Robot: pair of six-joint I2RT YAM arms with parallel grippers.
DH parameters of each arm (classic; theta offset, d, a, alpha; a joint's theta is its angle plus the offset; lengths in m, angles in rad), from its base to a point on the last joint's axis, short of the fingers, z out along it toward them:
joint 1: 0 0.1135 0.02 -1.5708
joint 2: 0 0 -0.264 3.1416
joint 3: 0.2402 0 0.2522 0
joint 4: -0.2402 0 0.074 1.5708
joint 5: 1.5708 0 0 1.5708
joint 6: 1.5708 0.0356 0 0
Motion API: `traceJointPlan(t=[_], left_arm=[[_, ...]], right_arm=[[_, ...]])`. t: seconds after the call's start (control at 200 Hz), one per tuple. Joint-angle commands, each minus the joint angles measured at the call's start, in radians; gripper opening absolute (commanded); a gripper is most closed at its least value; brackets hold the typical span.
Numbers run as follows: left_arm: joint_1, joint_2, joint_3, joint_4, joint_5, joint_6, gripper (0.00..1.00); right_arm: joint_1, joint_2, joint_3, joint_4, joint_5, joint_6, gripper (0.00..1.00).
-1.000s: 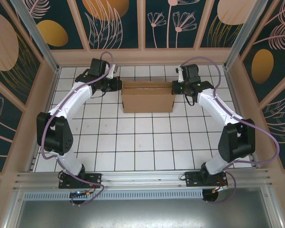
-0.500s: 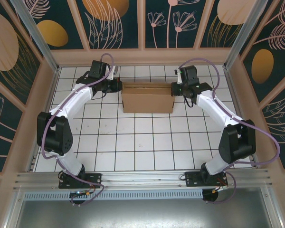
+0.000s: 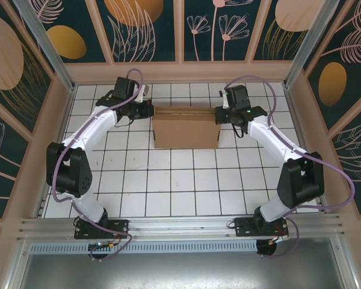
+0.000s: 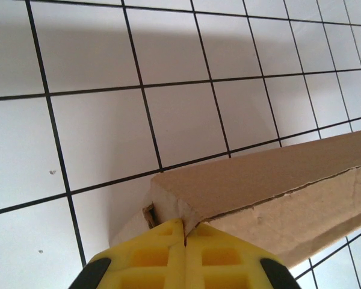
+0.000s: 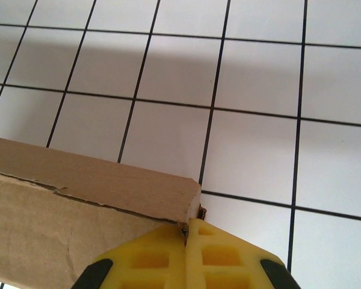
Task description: Fold the paper box
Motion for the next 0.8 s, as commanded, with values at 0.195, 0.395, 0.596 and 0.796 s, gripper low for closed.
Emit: traceJointPlan(t=[0.195,0.395,0.596,0.796], left_arm=[[-0.034,-0.208,-0.352,0.261,-0.034,-0.044,0.00],[-0.063,-0.354,-0.518,0.436,-0.106,-0.026,0.00],[-0.081,-0.460,-0.586,0.548,-0.172,0.003,0.00],[-0.122,-0.496,-0.722,0.679,-0.244,-0.006,0.00]], right_arm=[[0.044,-0.097,-0.164,0.056,0.059,0.016,0.00],[0.068,-0.287,-0.361,0.321,0.072,0.056,0.00],[0.076,-0.407,-0.494,0.491,0.088,0.067,0.00],[0.090,-0.446,-0.632,0.636,0.082,0.086,0.00]])
